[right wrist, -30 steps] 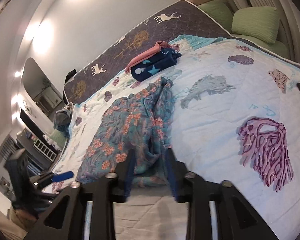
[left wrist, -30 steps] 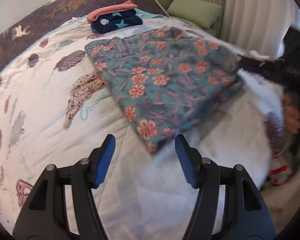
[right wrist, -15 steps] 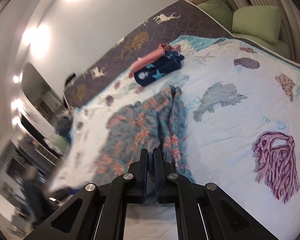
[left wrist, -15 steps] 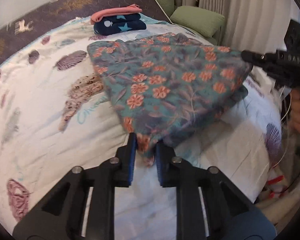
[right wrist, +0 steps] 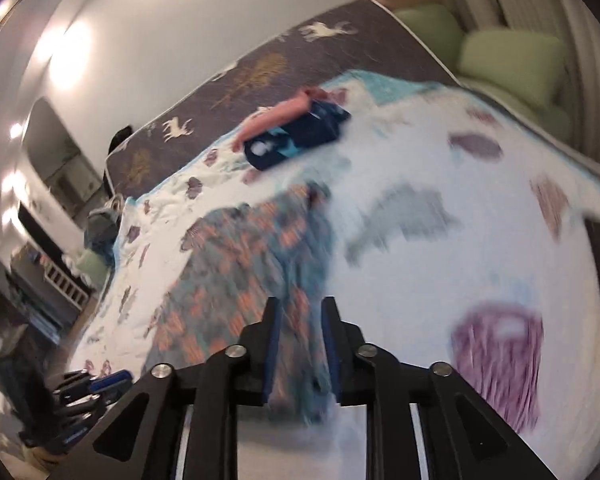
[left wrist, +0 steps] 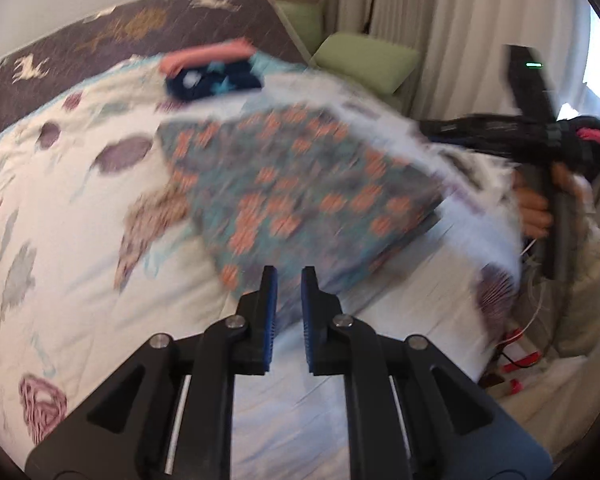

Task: Fold small clothes

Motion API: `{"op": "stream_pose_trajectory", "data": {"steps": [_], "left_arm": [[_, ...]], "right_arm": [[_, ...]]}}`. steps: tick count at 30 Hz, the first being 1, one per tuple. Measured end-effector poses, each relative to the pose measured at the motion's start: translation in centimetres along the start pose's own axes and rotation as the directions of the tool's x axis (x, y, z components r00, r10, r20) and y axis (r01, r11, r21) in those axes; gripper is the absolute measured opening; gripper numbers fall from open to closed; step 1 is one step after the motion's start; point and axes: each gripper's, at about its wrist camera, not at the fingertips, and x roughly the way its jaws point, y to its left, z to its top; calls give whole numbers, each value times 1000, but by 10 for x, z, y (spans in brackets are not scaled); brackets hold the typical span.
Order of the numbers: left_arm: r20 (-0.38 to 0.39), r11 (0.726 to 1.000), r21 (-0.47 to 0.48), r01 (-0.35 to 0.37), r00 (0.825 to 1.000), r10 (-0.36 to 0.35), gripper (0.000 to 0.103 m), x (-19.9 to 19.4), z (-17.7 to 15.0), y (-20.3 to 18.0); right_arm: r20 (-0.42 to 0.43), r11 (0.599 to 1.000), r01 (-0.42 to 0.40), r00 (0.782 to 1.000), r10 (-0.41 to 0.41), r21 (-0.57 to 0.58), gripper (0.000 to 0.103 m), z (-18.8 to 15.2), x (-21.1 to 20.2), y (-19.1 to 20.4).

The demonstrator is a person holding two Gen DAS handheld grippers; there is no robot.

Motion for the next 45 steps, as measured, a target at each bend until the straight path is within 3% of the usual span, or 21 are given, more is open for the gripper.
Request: {"op": "stream_pose_trajectory", "data": {"steps": [3, 6, 9, 15, 17, 23, 26, 29, 32, 35, 38, 39, 40, 41, 43, 45], "left_arm": [[17, 1000, 23, -7, 1000, 7, 27, 9, 14, -5], [-56, 999, 13, -47, 997, 48, 27, 45, 23, -1], [-129, 998, -55, -35, 991, 27, 27, 72, 20, 10], [-128, 999, -52, -11, 992, 5, 28, 76, 20, 14], [-129, 999, -52, -9, 992, 2, 28, 77, 19, 13], [-128, 999, -46, 0, 992, -6, 28, 79, 19, 14], [-118, 999, -49, 4, 993, -10, 28, 78, 18, 16], [-109, 999, -44, 9, 994, -14, 28, 76, 16, 16], [-117, 999, -49, 7, 993, -12, 28, 73, 19, 15], [-79, 998, -52, 35, 996, -39, 29, 58, 28, 13], [-9, 999, -37, 33, 999, -33, 51, 47, 39, 14], [-7, 999, -39, 16, 1000, -16, 52, 50, 40, 15], [-21, 999, -42, 9, 1000, -10, 52, 55, 40, 17], [-69, 998, -55, -5, 998, 1, 52, 68, 36, 20], [-134, 997, -75, -35, 991, 25, 52, 86, 28, 27], [-103, 996, -91, -16, 995, 7, 52, 88, 20, 31]], "right_arm": [[-37, 999, -10, 999, 9, -37, 32, 18, 29, 9], [-82, 999, -9, 997, 5, -38, 32, 36, 66, 5], [-94, 1000, 25, 995, -27, -15, 33, 52, 94, -3], [-156, 1000, 13, 988, -11, 16, 36, 59, 131, -15], [-148, 1000, 17, 989, -19, -17, 8, 58, 134, -12], [-21, 994, 102, 994, -103, -42, 4, 74, 121, -12], [-116, 988, 154, 982, -152, 12, 4, 75, 141, -39], [-116, 995, 91, 989, -87, 31, 8, 68, 134, -47], [-74, 998, -24, 997, 29, 61, 11, 72, 114, -45], [-92, 998, -57, 994, 60, 29, 24, 80, 111, -32], [-139, 996, -85, 987, 83, -6, 32, 78, 125, -17], [-154, 997, -76, 985, 73, -17, 31, 77, 132, -12], [-153, 998, -51, 987, 45, -33, 8, 75, 137, -9], [-148, 999, -11, 989, 4, -51, 4, 73, 142, -7], [-111, 998, 43, 993, -49, -51, 3, 72, 144, -9], [-74, 999, 44, 996, -44, -6, 2, 77, 138, -21]]}}
